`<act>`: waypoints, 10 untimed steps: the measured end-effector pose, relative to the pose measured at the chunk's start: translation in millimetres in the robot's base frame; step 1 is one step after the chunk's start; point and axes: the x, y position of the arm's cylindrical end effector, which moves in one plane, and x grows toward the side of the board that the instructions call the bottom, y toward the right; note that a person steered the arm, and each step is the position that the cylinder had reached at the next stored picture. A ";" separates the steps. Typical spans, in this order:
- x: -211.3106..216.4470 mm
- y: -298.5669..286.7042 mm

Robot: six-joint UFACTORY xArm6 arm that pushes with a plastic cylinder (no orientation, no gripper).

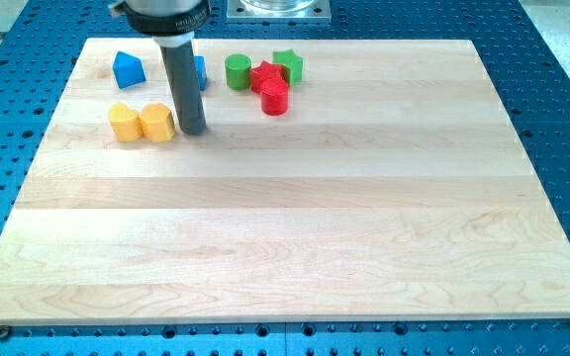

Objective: Push both the blue blocks above the yellow blocks

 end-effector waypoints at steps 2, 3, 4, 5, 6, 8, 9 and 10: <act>-26.7 7.1; -49.0 28.3; -57.7 36.4; -88.0 27.6; -111.3 -6.6; -158.9 -45.4; -107.9 -46.5; -38.3 -37.3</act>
